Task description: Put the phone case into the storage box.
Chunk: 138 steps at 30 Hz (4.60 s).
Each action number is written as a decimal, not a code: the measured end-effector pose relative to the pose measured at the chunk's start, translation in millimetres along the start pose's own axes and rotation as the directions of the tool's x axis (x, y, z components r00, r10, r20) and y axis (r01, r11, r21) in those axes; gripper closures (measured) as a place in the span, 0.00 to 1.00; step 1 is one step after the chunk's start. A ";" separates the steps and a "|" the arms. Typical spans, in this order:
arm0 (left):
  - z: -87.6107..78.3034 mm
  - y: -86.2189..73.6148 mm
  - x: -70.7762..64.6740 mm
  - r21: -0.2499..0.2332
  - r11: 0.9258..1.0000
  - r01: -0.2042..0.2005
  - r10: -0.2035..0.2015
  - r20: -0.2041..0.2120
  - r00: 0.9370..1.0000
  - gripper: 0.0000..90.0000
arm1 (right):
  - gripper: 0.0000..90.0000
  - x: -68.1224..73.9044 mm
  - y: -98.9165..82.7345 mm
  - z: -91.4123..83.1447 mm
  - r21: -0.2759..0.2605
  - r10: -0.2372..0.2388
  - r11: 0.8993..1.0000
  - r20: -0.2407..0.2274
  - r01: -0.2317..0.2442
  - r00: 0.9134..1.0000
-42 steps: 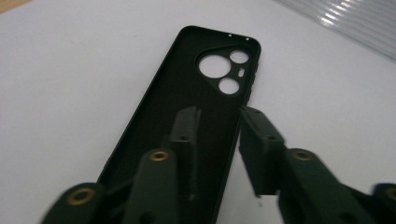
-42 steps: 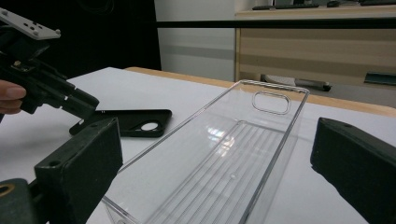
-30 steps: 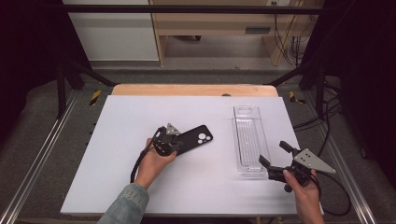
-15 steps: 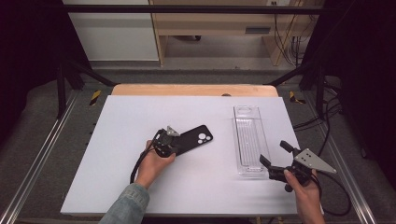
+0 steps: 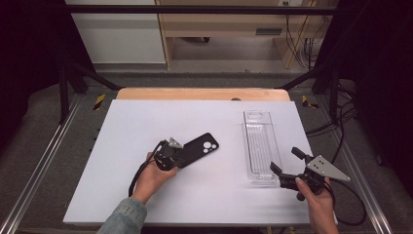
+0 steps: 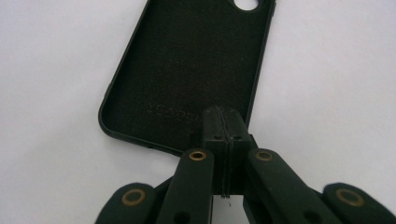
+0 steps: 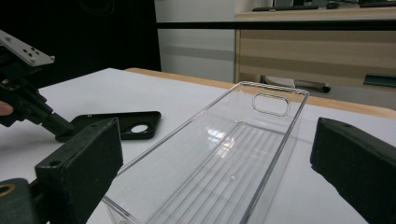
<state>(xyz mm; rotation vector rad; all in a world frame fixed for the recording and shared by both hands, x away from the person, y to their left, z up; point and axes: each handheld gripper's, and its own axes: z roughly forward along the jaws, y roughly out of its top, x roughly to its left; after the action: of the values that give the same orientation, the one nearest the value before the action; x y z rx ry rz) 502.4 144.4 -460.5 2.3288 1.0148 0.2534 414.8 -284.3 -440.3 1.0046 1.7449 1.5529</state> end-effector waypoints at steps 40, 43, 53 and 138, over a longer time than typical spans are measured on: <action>-65.8 -90.8 -24.7 0.052 0.997 -0.049 0.046 0.055 0.997 1.00 | 0.03 3.5 -1.3 0.8 0.012 -0.020 1.000 -0.009 0.020 1.000; -67.1 -92.5 -25.5 0.053 0.997 -0.048 0.045 0.052 0.998 1.00 | 0.03 3.7 -1.4 0.5 0.014 -0.020 1.000 -0.009 0.020 1.000; -69.0 -96.8 -25.4 0.042 0.998 -0.036 0.034 0.057 0.998 1.00 | 0.03 3.6 -1.6 0.8 0.015 -0.020 1.000 -0.010 0.020 1.000; -95.8 -47.8 0.0 -0.026 0.994 -0.104 0.099 -0.146 0.984 0.39 | 0.03 4.5 -0.8 -0.6 0.016 -0.024 1.000 -0.009 0.024 1.000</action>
<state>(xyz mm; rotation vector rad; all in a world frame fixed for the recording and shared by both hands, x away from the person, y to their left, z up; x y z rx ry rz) 436.2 211.9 -410.2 2.3618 0.9531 0.4821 411.7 -280.8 -440.8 0.9826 1.7718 1.5326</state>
